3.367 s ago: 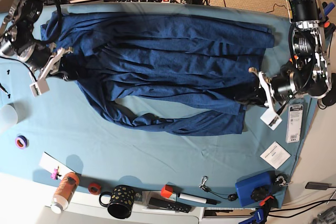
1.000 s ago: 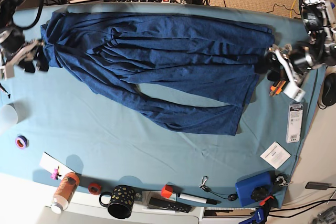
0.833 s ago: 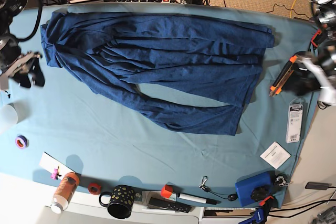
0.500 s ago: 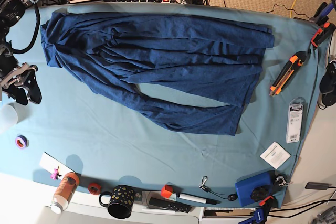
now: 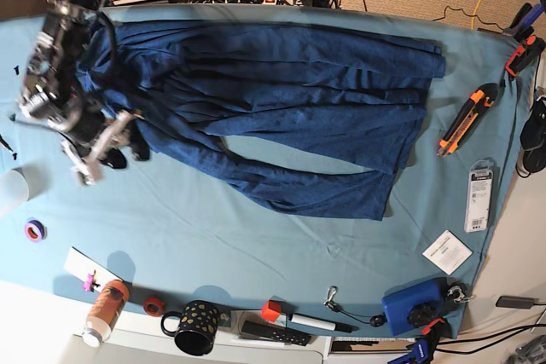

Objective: Layout the t-shirt on the table in an organized manner, then fold the t-shirt properly
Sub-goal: 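Lower the right gripper onto the shirt middle and pinch the fabric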

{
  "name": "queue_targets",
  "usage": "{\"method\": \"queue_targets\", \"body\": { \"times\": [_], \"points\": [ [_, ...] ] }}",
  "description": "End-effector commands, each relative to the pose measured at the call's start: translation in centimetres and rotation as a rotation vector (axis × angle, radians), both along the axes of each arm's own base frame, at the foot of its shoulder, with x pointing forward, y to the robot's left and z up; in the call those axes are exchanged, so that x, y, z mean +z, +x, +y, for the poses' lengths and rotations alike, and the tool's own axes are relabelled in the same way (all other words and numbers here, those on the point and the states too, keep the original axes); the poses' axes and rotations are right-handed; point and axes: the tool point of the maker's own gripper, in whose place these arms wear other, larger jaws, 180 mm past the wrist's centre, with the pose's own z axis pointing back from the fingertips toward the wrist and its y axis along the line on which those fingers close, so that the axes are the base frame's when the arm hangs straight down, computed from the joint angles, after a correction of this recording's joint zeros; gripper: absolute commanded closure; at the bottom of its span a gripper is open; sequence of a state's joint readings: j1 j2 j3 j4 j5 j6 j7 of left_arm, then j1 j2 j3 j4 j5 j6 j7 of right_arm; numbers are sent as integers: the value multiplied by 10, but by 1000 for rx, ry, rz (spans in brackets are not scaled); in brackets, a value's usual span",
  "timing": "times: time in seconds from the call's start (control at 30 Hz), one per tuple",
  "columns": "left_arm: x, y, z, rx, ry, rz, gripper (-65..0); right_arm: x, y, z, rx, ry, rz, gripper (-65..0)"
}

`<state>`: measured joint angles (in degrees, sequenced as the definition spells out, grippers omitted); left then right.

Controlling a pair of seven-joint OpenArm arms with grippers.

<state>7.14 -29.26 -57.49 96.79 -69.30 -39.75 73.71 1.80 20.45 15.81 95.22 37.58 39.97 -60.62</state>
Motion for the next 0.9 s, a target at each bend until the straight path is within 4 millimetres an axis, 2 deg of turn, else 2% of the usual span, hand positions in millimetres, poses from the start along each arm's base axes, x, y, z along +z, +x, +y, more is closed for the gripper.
{"method": "queue_targets", "body": {
  "times": [0.0, 0.27, 0.43, 0.57, 0.63, 0.73, 0.77, 0.87],
  "points": [
    [18, 4, 3, -11, 22, -53, -343, 18, 15, 2, 17, -3, -63, -320],
    [18, 4, 3, -11, 22, -53, -343, -16, 45, 22, 66, 3, 53, -320],
    [18, 4, 3, -11, 21, -54, -343, -46, 46, 35, 69, 56, 147, -320],
    [18, 4, 3, -11, 21, -53, -343, -55, 43, 57, 94, 114, 167, -317],
    [18, 4, 3, -11, 21, -53, -343, -52, 43, 70, 105, 156, 163, -244],
    [18, 4, 3, -11, 21, -53, -343, -46, 42, 87, 128, 241, 168, -21],
    [18, 4, 3, -11, 21, -53, -343, -44, 40, 93, 139, 268, 181, 0],
    [18, 4, 3, -11, 21, -53, -343, -35, 30, 108, 194, 328, 218, 0]
  ]
}}
